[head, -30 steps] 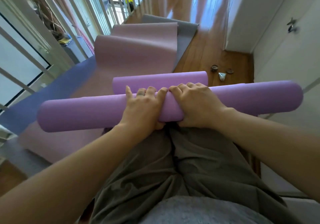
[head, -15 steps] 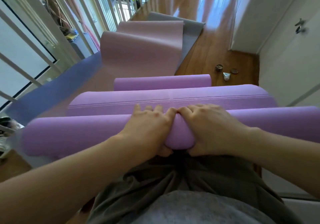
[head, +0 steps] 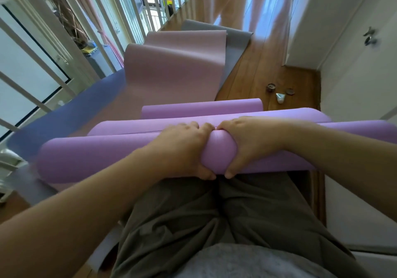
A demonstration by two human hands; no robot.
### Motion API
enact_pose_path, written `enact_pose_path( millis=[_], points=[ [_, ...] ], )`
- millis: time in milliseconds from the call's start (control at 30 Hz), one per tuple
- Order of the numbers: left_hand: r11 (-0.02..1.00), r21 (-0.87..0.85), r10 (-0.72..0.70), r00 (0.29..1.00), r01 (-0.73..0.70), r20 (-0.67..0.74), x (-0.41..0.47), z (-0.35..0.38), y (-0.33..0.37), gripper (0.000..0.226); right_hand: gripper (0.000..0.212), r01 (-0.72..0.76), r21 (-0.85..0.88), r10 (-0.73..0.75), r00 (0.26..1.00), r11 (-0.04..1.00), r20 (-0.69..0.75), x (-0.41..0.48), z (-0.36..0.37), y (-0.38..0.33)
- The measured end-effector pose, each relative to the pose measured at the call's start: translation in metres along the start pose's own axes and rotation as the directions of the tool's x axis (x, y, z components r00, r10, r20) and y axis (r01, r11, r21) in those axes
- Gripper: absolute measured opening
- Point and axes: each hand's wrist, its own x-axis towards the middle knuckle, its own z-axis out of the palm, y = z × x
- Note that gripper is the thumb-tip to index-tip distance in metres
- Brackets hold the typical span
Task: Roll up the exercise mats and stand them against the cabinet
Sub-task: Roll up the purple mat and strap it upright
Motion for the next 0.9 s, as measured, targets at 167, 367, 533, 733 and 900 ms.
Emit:
enact_pose_path(
  millis=[167, 367, 533, 733, 900],
  points=[
    [0.986, -0.163, 0.054, 0.987, -0.029, 0.151, 0.021, -0.012, -0.015, 0.090, 0.088, -0.058, -0.156, 0.016, 0.966, 0.986, -0.257, -0.015, 0.019, -0.008],
    [0.990, 0.141, 0.032, 0.988, -0.010, -0.154, 0.009, 0.010, -0.003, 0.099, 0.086, -0.056, -0.081, 0.048, 0.994, 0.995, -0.094, 0.002, -0.003, 0.003],
    [0.998, -0.052, 0.028, 0.999, -0.029, -0.024, 0.026, -0.004, -0.020, 0.099, 0.097, -0.144, -0.257, 0.074, 0.962, 0.956, -0.264, -0.003, 0.015, -0.010],
    [0.998, 0.068, -0.012, 0.998, 0.016, -0.054, 0.028, -0.005, -0.021, 0.094, 0.085, -0.125, -0.226, 0.030, 0.924, 0.966, -0.381, 0.004, 0.019, -0.005],
    [0.977, 0.194, -0.022, 0.941, 0.092, -0.336, 0.015, 0.025, -0.011, 0.096, 0.080, -0.094, -0.195, 0.027, 0.946, 0.976, -0.323, 0.010, 0.009, 0.002]
  ],
)
